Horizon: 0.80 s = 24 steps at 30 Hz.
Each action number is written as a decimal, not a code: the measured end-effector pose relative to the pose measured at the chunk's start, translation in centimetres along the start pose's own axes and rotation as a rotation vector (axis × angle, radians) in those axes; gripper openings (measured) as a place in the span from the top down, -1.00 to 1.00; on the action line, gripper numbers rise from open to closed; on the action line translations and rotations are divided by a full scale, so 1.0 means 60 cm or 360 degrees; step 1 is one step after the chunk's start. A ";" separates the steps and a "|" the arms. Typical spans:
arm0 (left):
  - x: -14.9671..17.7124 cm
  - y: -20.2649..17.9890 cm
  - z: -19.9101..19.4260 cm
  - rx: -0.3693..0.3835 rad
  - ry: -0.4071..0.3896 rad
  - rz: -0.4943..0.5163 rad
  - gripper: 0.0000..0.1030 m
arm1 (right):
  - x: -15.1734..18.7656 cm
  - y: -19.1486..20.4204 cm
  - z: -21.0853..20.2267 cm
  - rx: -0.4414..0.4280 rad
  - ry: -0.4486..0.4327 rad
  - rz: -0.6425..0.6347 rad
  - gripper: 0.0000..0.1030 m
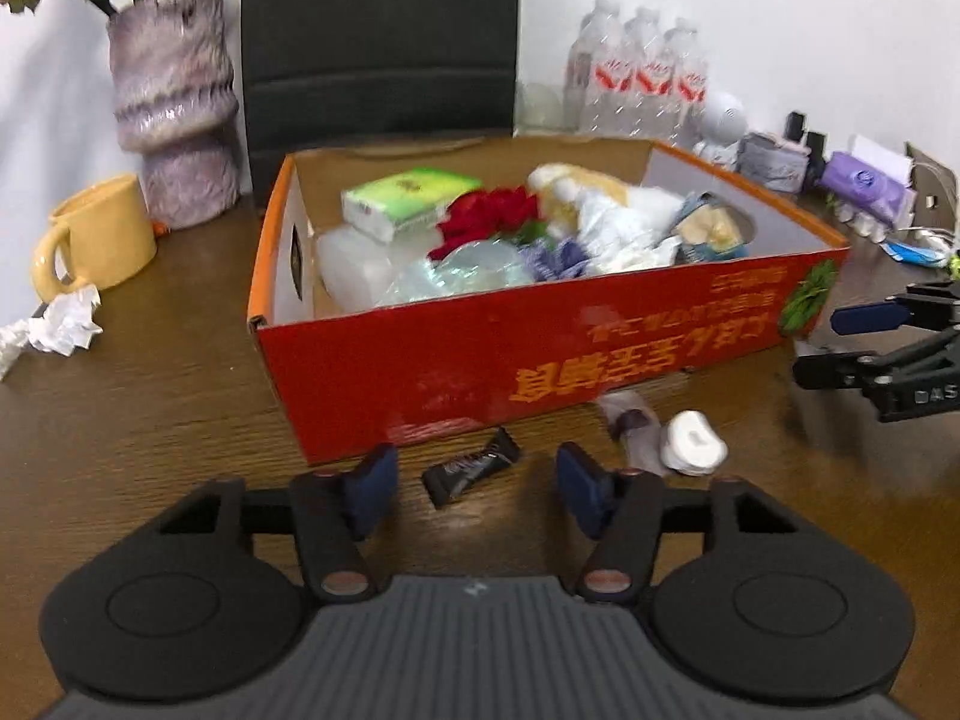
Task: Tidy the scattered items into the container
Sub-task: 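Grasp the small black packet with left gripper while right gripper grasps a clear wrapper, then drop black packet and wrapper into the box by opening both grippers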
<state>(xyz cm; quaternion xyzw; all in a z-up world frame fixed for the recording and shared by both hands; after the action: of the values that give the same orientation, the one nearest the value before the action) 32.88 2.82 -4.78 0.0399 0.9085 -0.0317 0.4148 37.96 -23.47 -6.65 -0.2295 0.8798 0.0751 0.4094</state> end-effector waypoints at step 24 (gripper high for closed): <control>0.007 -0.029 -0.035 0.0062 -0.0054 0.0137 0.69 | 0.013 0.021 -0.044 -0.0137 -0.0004 0.0122 0.79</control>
<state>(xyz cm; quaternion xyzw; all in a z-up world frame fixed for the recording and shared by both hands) 30.86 1.31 -3.67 0.0865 0.8980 -0.0320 0.4302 35.13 -23.43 -5.59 -0.2128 0.8834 0.1290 0.3971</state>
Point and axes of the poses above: each gripper's, at about its wrist camera, not at the fingertips, and z roughly the way its jaws point, y to its left, x to its underside, the point moved 2 cm from there along z, roughly the way its jaws point, and after that the axes turned 2 degrees about -z, right-handed, at the moved point
